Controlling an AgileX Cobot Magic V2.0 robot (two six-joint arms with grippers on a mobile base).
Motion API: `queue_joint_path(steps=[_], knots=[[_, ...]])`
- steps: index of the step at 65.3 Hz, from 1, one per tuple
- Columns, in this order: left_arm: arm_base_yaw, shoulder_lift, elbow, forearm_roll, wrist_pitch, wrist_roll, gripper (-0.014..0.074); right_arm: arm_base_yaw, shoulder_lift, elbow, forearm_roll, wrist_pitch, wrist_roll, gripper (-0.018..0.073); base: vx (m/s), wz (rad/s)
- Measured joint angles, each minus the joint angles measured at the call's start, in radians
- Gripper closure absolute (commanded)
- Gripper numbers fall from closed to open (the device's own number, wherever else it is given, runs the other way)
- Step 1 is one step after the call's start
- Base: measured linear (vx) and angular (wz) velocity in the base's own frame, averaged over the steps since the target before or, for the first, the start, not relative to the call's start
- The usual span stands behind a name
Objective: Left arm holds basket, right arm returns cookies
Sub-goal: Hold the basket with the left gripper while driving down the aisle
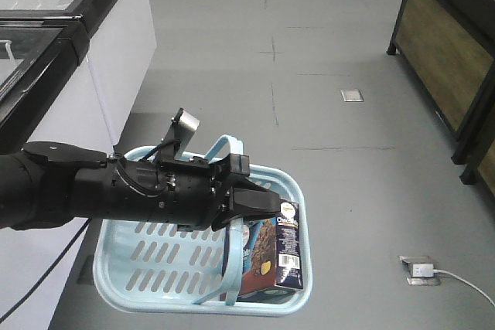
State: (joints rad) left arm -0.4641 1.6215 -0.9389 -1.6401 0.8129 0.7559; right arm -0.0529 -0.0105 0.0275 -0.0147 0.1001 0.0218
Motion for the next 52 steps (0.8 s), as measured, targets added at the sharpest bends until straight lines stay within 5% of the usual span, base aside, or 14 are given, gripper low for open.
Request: queue_joint_path(steps=[52], knots=[[0.0,0.0,0.0,0.038,0.0,0.0,0.0604,0.0,0.0,0.0,0.0,0.009,0.0,0.0567,0.0,0.0]])
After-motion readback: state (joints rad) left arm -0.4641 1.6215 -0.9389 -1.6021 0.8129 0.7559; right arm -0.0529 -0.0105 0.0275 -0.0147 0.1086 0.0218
